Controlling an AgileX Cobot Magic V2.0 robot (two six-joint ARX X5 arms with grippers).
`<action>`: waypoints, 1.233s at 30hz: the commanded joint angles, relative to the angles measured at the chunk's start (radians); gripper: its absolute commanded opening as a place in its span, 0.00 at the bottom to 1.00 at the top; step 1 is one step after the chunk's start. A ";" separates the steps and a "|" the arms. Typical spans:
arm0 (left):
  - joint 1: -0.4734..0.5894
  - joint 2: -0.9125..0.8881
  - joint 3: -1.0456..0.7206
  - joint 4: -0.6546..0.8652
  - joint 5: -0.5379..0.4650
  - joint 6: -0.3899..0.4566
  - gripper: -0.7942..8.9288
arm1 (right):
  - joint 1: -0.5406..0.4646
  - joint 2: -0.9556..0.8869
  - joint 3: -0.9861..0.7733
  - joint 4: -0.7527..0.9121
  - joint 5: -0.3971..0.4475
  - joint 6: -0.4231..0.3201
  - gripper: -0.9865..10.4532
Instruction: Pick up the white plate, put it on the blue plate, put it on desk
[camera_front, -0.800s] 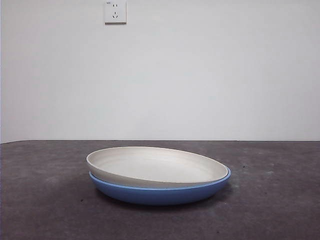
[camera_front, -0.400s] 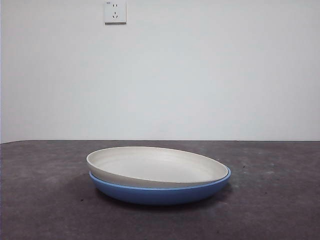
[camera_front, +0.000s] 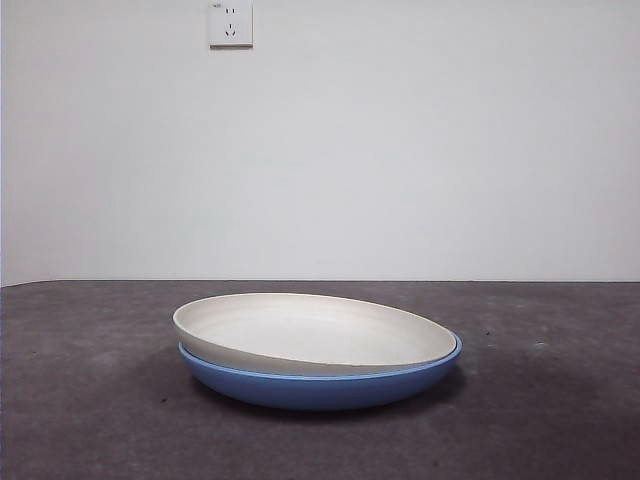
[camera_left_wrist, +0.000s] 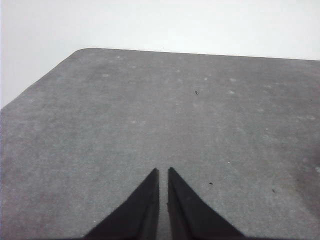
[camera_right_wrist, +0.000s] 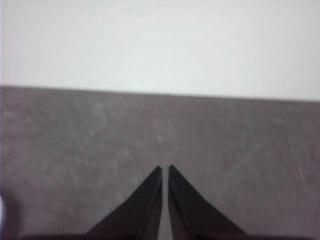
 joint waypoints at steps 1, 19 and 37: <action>0.001 -0.002 -0.021 -0.005 -0.004 0.005 0.11 | -0.012 -0.041 -0.072 0.024 0.001 -0.011 0.10; 0.001 -0.002 -0.021 -0.005 -0.004 0.005 0.11 | -0.097 -0.135 -0.173 -0.067 -0.001 -0.045 0.10; 0.001 -0.002 -0.021 -0.005 -0.004 0.005 0.11 | -0.097 -0.135 -0.172 -0.039 -0.011 -0.041 0.10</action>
